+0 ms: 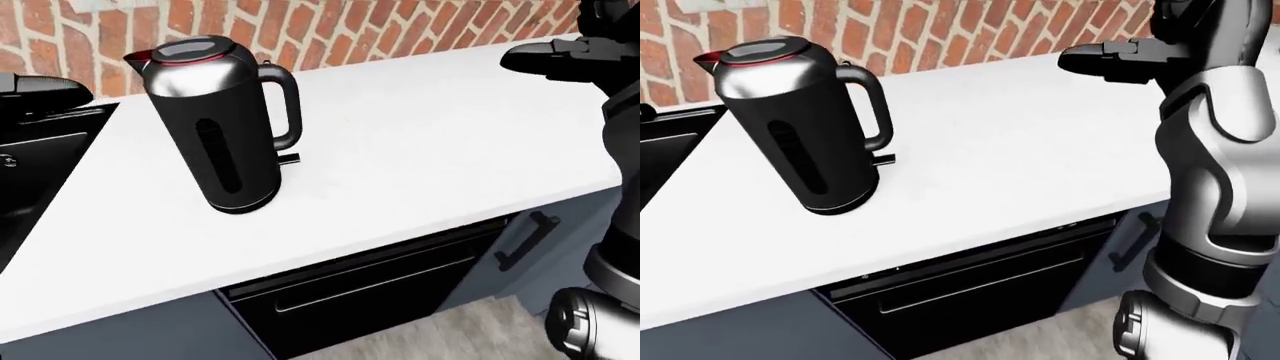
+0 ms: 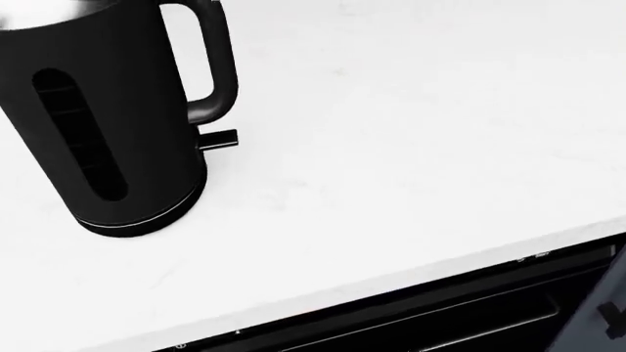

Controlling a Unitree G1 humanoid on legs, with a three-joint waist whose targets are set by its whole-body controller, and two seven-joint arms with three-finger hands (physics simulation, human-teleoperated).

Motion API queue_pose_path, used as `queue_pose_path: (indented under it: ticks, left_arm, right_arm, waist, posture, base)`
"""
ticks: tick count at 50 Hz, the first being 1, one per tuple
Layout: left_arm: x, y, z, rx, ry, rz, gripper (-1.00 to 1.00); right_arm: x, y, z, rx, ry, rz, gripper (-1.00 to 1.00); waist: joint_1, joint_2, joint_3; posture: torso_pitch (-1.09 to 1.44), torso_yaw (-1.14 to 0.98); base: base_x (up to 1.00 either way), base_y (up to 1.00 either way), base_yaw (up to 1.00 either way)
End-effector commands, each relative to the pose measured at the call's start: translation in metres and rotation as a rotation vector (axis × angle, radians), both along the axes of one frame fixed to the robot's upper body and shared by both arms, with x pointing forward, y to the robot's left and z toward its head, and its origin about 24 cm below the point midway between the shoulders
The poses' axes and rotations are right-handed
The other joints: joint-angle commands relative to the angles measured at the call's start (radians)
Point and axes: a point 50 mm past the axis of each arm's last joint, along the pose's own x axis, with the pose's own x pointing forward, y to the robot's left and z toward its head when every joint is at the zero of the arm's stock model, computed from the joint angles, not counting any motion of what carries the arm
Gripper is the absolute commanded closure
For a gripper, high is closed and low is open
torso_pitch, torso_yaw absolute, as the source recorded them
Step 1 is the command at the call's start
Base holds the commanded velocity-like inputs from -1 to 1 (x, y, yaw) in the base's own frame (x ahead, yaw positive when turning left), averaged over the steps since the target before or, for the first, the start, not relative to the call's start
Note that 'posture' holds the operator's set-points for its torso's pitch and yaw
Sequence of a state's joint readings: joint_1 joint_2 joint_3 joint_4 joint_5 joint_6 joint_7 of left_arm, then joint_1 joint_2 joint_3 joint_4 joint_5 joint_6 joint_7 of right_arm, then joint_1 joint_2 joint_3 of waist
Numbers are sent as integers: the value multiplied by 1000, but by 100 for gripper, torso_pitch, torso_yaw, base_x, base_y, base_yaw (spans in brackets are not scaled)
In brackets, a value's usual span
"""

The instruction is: Press the button to open the lid of the electric kettle.

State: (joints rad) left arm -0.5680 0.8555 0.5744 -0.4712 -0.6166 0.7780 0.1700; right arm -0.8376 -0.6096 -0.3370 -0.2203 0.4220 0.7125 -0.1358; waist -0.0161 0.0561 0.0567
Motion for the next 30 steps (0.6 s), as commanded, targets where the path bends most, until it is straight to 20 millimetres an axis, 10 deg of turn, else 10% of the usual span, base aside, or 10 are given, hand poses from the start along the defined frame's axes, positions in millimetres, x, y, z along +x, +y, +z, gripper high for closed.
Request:
queue_pose_path:
  ticks: [1, 2, 5, 15, 21, 27, 30]
  left_arm:
    - [-6, 1, 9, 14, -52, 19, -100]
    - [-6, 1, 9, 14, -52, 19, -100]
    - [-6, 1, 10, 14, -53, 19, -100]
    - [-6, 1, 10, 15, -53, 18, -100]
    - [-6, 1, 11, 16, -56, 18, -100]
    - [-7, 1, 12, 16, -58, 18, -100]
    - [-7, 0, 13, 17, -59, 17, -100]
  right_arm:
    - [-6, 3, 13, -15, -67, 11, -100]
    - [-6, 3, 13, -14, -67, 12, -100]
    - [-6, 4, 13, -14, -66, 13, -100]
    - [-6, 5, 12, -14, -65, 16, -100]
    - [-6, 4, 14, -13, -68, 14, -100]
    - [-6, 4, 14, -13, -68, 13, -100]
    - [-7, 4, 15, -12, -68, 12, -100]
  waist:
    - [1, 10, -23]
    - [-1, 50, -34]
    - [5, 35, -17]
    - [20, -96, -22]
    - [13, -76, -30]
    - [0, 32, -27]
    - [4, 36, -19]
  posture:
    - [0, 0]
    - [0, 0]
    - [0, 0]
    - [0, 0]
    - [0, 0]
    - [0, 0]
    - [0, 0]
  base:
    - [14, 20, 0]
    - [13, 20, 0]
    - [12, 20, 0]
    - [12, 20, 0]
    - [13, 16, 0]
    - [12, 13, 0]
    - [12, 13, 0]
